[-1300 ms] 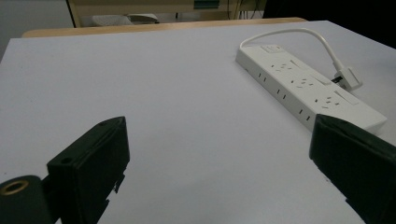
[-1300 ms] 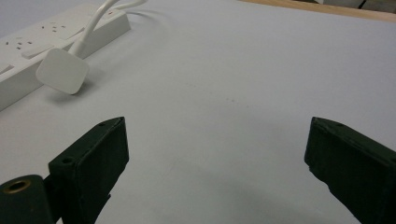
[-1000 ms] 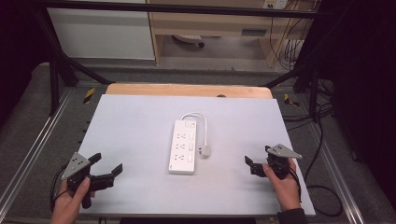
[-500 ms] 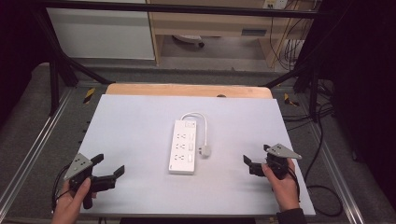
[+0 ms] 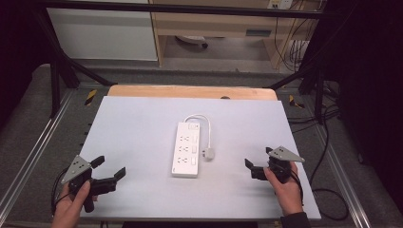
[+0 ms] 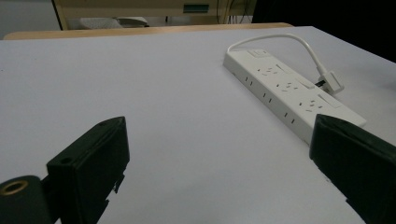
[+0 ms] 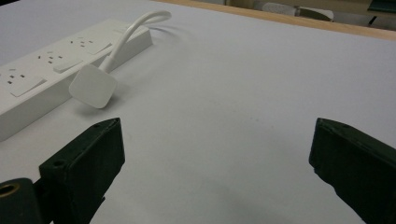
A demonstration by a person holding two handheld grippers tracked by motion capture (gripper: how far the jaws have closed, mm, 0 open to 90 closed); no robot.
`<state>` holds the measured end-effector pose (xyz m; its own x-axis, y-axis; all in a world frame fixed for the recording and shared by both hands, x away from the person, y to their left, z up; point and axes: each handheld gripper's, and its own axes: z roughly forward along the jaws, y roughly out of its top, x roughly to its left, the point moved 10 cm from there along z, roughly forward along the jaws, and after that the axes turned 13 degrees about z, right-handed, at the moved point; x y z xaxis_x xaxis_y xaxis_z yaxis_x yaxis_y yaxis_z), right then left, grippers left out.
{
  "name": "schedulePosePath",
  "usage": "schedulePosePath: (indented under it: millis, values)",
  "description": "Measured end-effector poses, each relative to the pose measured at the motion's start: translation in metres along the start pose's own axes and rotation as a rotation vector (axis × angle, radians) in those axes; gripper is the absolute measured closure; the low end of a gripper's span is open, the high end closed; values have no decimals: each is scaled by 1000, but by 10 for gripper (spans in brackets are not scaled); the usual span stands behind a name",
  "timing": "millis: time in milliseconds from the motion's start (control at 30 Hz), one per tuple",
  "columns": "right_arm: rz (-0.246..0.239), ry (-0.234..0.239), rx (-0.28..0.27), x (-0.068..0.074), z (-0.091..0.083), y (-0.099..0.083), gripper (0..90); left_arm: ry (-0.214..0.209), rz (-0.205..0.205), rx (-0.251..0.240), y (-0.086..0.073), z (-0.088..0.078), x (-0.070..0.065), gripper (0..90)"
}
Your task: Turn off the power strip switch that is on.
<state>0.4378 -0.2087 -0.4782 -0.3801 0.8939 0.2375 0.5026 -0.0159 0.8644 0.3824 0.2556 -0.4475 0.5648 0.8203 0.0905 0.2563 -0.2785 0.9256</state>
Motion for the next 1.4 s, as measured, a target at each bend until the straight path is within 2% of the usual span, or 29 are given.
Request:
schedulePosePath:
  millis: [167,433,500,567,667,833,933,1000,1233,1400]
  values:
    - [-10,-14,-10,1,-2,2,30,1,-1,3,-1,1,0,48]
    - [-11,-6,-18,4,-3,5,29,3,-3,-1,0,1,0,48]
    - [-16,-3,-18,6,-4,5,28,0,-18,0,0,1,-1,49]
    - [-8,8,-15,9,-4,6,27,-10,-52,-18,1,1,-1,46]
    - [6,31,-21,14,-4,7,26,1,-68,-15,0,0,3,48]
    - [17,42,-27,18,-5,8,25,-3,-48,-22,1,-2,3,48]
    - [33,24,-24,15,-5,8,23,-10,-37,-16,1,0,0,48]
    - [45,20,-28,13,-5,9,23,-17,-14,-4,0,0,-1,48]
    - [69,1,-30,11,-11,13,28,-24,12,9,-2,0,-3,48]
    - [44,-5,-21,13,-15,18,30,-35,11,25,-4,2,-6,48]
